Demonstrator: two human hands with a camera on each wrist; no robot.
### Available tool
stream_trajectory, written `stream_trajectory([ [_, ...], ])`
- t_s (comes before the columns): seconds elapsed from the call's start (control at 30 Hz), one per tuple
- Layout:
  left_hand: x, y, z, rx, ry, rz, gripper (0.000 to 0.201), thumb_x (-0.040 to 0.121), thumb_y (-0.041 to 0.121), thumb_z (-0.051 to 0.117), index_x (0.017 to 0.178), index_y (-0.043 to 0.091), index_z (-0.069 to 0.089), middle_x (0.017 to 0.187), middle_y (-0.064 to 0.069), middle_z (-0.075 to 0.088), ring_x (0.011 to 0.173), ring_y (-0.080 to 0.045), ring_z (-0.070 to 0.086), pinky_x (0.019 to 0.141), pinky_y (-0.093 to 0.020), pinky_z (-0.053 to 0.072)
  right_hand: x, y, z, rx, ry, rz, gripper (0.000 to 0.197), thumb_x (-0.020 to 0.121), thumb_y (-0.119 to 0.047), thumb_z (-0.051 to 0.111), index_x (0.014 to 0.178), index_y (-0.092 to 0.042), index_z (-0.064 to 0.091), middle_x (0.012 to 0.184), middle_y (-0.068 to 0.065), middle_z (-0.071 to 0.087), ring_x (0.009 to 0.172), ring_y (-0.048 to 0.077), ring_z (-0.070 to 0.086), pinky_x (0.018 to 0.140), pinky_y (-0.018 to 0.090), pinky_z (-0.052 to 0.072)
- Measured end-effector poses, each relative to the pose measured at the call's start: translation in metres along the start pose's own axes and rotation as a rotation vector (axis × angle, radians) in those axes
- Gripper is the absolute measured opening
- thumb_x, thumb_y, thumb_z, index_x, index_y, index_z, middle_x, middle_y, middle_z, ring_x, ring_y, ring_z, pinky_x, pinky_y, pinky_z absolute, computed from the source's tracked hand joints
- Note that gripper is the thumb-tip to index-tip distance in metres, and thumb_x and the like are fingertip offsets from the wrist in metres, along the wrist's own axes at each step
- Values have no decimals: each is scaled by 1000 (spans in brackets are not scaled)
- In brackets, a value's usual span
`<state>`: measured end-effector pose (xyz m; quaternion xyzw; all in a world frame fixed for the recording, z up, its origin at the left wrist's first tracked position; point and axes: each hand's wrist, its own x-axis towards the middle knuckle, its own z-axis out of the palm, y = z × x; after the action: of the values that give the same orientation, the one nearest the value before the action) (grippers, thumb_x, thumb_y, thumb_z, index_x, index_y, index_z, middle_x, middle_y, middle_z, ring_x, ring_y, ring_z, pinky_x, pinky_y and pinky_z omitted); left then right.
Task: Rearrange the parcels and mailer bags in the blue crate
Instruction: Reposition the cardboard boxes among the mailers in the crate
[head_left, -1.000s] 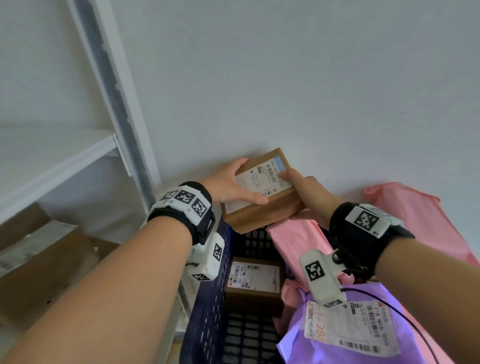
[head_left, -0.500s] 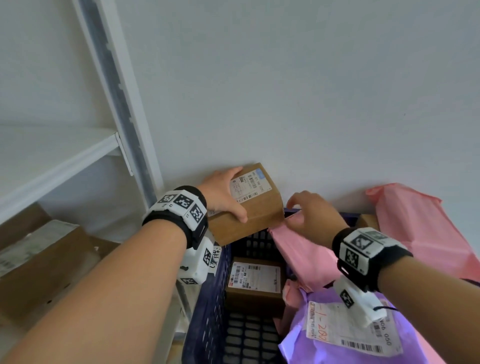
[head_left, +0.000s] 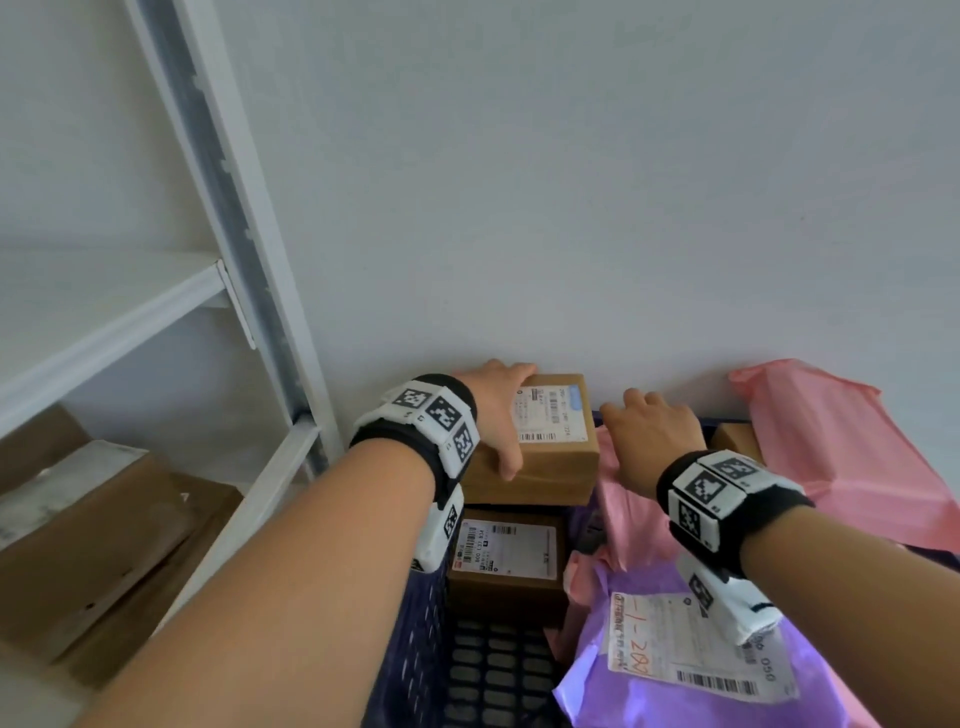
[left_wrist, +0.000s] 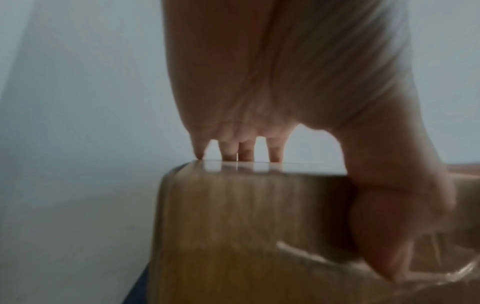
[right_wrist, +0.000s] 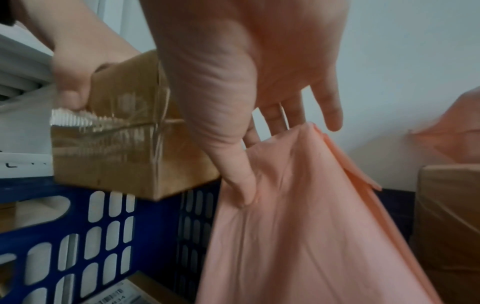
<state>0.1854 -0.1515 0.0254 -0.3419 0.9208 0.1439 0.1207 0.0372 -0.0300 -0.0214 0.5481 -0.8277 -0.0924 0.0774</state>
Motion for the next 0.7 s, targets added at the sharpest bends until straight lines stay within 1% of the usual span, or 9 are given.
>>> stream_trajectory([
  [0.07,8,5,14,70,-71,-16,128,52,28,90,153,25,12,140,-4,35,124,-27,46,98,-47,49,-1,-1,0,4,-22,0,42,86,-31,60,124,-20,47,122,5,48,114,24,50,84,37,48],
  [0.13,14,6,30,151,-112,-36,128,47,31,90,151,26,14,137,-4,38,121,-29,49,93,-49,52,-2,-1,2,8,-48,-5,44,87,-24,59,128,-18,44,126,6,46,116,25,48,86,36,48],
  [0.23,24,2,56,200,-101,-58,128,36,35,88,145,31,20,127,-2,43,112,-29,55,86,-48,54,-2,-3,5,23,-65,-14,50,86,-17,60,132,-15,41,129,8,45,118,26,46,88,37,48],
  [0.3,33,0,68,219,-78,-51,124,33,35,85,141,32,23,120,0,43,106,-26,55,82,-45,54,-2,-3,7,48,-72,-16,53,84,-17,62,132,-15,40,129,8,45,118,27,47,89,38,49],
  [0.33,37,0,72,231,-67,-42,123,33,34,85,140,32,23,120,-1,43,107,-26,54,81,-43,53,-1,-2,8,63,-74,-16,54,83,-18,63,131,-15,40,128,8,46,117,27,48,90,39,50],
  [0.43,42,-2,84,243,-66,-41,123,39,31,87,143,30,21,128,-3,42,115,-26,51,86,-43,49,-1,0,11,100,-69,-13,55,81,-24,63,131,-16,40,126,7,48,115,26,49,89,40,50],
  [0.57,48,-4,96,267,-87,-56,124,43,29,90,145,25,20,139,-6,38,123,-28,48,94,-44,48,0,2,17,144,-36,-16,55,81,-30,64,128,-16,41,123,6,51,113,26,51,87,37,49],
  [0.7,55,-3,103,286,-122,-73,124,45,27,91,146,23,19,144,-8,36,128,-29,44,98,-45,46,2,3,20,173,-25,-22,54,80,-32,65,126,-17,42,121,5,52,111,25,52,85,37,49],
])
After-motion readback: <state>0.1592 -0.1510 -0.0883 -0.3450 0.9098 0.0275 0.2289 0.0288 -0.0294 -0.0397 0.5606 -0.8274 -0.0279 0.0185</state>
